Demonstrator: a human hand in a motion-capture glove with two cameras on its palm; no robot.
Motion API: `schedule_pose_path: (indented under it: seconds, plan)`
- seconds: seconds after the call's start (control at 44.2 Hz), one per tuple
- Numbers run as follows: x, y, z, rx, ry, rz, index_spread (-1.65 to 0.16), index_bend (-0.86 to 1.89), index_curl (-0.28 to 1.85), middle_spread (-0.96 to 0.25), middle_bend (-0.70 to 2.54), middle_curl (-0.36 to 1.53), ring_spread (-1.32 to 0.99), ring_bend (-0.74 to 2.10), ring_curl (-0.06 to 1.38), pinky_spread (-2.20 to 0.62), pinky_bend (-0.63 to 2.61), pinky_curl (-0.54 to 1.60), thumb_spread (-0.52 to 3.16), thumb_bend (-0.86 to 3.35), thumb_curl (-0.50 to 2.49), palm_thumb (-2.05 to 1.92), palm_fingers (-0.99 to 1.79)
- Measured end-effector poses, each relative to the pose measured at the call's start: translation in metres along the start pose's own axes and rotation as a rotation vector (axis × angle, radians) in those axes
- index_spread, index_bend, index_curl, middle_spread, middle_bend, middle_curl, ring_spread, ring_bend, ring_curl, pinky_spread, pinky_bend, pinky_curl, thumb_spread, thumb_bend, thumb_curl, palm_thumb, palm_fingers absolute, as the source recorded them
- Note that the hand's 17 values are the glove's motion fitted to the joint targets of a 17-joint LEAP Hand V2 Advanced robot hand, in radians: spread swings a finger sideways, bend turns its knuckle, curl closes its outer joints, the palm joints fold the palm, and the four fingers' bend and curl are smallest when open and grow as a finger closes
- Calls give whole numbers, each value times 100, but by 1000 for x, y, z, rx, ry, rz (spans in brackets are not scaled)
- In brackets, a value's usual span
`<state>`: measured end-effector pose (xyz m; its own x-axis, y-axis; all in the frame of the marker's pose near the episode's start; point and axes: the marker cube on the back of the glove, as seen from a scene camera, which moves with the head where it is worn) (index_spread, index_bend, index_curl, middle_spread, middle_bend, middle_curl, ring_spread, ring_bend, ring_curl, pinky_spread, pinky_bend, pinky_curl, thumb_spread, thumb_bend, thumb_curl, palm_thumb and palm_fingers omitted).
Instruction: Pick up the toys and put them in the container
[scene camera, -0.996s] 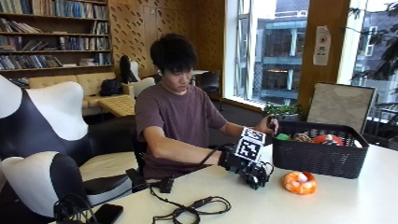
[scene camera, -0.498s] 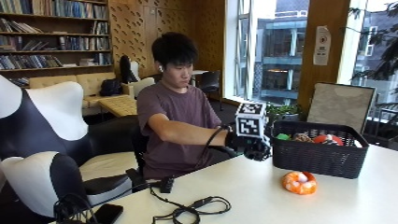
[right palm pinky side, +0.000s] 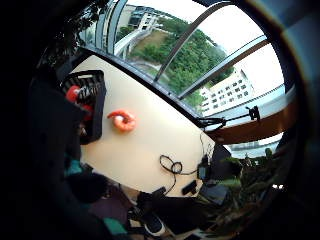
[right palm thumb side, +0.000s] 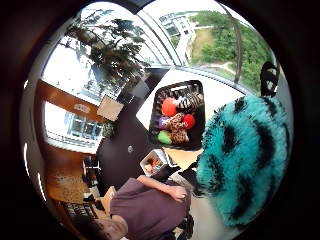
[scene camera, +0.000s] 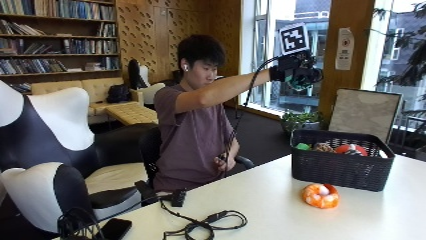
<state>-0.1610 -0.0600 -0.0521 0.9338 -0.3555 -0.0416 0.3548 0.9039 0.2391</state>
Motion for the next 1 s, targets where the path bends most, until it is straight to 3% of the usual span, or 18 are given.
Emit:
schedule_pose_path:
  seconds: [0.226,0.34,0.408,0.521,0.611,0.657,0.702,0.747,0.815,0.883,0.996]
  plan:
    - [-82,-43,21,-40,1,18,-20,106,76,-20,128,77,-42,129,77,-39,112,65,56,4,83,56,85]
    - [-119,-46,47,-121,-64,-167,-20,106,79,-20,127,78,-42,131,78,-39,113,67,54,3,86,57,78]
    - [-134,-46,62,-179,-84,-189,-20,106,82,-21,127,79,-42,132,79,-39,114,69,55,2,87,57,76]
    - [-155,-52,97,-242,46,51,-20,90,81,-21,118,78,-40,135,78,-37,116,68,61,-2,86,52,54]
    - [-180,-51,125,-289,61,36,-20,77,82,-22,106,74,-38,136,76,-36,119,67,71,-3,85,48,40]
    - [-183,-53,138,-307,129,106,-21,72,80,-22,102,73,-37,136,74,-35,118,65,75,-3,84,46,38]
    - [-188,-53,147,-328,132,109,-21,69,78,-21,96,70,-36,126,71,-32,115,63,85,-8,80,34,20]
    - [-199,-51,150,-359,48,5,-21,69,79,-20,90,69,-34,123,71,-29,116,64,94,-6,77,28,14]
    - [-210,-50,150,-398,-119,-141,-20,49,71,-14,53,57,-22,95,65,-18,131,65,101,-11,68,13,-53]
    - [-215,-50,148,-403,-215,-209,-20,32,64,-10,38,51,-14,75,58,-11,131,61,105,-10,62,3,-55]
    - [-202,-52,143,-373,-191,-182,-20,13,54,-4,19,44,-6,54,49,-3,123,57,106,-9,54,-8,-44]
